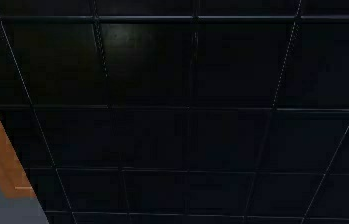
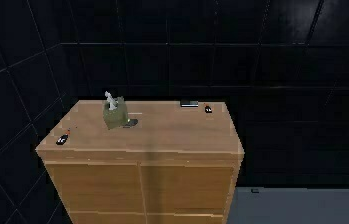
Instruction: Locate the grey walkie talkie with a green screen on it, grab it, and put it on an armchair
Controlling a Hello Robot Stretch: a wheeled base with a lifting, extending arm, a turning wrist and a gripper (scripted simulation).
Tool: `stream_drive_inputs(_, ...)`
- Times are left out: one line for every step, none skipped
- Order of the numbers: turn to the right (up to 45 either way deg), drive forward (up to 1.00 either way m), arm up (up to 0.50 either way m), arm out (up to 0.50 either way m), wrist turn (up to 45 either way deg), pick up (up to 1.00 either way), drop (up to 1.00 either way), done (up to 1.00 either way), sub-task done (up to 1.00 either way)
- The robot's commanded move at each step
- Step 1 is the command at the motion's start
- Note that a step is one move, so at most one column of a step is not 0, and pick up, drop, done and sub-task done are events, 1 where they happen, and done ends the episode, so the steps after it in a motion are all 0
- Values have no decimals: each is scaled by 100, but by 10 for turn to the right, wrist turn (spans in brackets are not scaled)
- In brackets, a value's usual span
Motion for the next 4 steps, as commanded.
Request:
stream_drive_inputs(-60,0,0,0,0,0,0,0,0)
stream_drive_inputs(-30,0,0,0,0,0,0,0,0)
stream_drive_inputs(450,0,0,0,0,0,0,0,0)
stream_drive_inputs(450,0,0,0,0,0,0,0,0)
